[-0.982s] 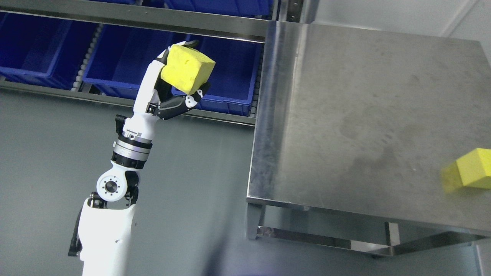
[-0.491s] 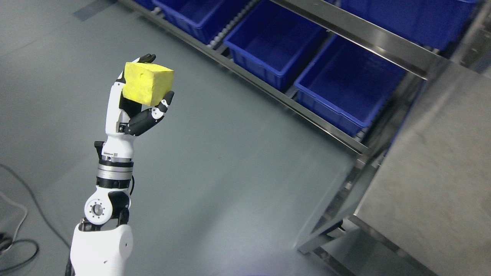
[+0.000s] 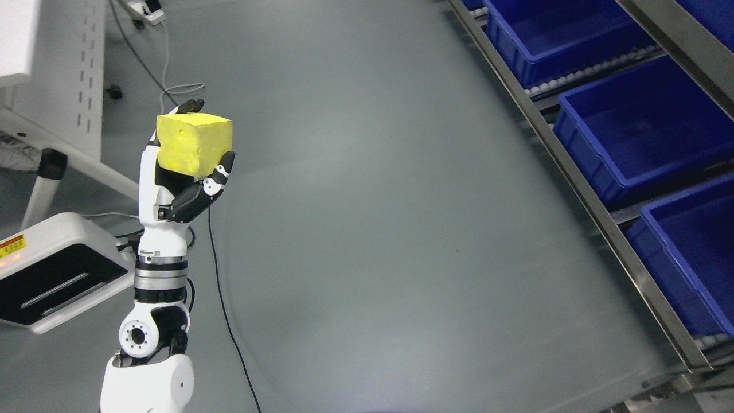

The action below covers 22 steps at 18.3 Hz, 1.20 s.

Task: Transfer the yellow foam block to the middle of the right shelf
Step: 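Carry the cube in the left hand while driving toward the blue bin shelf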

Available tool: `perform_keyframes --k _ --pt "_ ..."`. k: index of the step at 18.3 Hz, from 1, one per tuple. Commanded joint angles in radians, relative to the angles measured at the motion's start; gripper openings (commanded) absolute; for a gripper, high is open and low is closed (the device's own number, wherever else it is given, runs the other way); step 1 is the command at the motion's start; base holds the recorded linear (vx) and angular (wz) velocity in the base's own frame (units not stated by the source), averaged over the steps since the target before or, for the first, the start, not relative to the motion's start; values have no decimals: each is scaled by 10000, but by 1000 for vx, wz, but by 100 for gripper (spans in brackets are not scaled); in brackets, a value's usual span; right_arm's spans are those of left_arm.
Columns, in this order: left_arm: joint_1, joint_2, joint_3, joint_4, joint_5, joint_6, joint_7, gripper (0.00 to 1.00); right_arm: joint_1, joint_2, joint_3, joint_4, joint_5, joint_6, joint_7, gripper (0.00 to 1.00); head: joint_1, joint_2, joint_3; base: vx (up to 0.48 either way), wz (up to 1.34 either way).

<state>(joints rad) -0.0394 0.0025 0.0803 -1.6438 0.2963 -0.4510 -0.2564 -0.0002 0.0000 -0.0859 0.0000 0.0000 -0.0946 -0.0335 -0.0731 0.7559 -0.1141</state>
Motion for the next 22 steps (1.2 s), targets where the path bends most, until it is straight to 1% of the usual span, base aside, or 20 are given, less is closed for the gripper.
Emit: perform_keyframes --k 1,5,11,16,22 --pt "41 150 240 40 136 -46 33 0 17 -175 0 -174 31 -6 -2 100 0 0 0 53 673" --pt "41 150 209 40 136 -61 17 0 17 -175 0 -174 31 -6 -2 100 0 0 0 74 445" --pt "57 150 56 40 136 -61 17 0 17 -175 0 -174 31 -6 -2 100 0 0 0 123 137" --pt "57 150 56 55 136 -77 17 0 17 -175 0 -174 31 -6 -2 100 0 0 0 263 -55" --pt "57 150 71 101 136 -77 17 0 17 -175 0 -174 31 -6 -2 100 0 0 0 376 -266"
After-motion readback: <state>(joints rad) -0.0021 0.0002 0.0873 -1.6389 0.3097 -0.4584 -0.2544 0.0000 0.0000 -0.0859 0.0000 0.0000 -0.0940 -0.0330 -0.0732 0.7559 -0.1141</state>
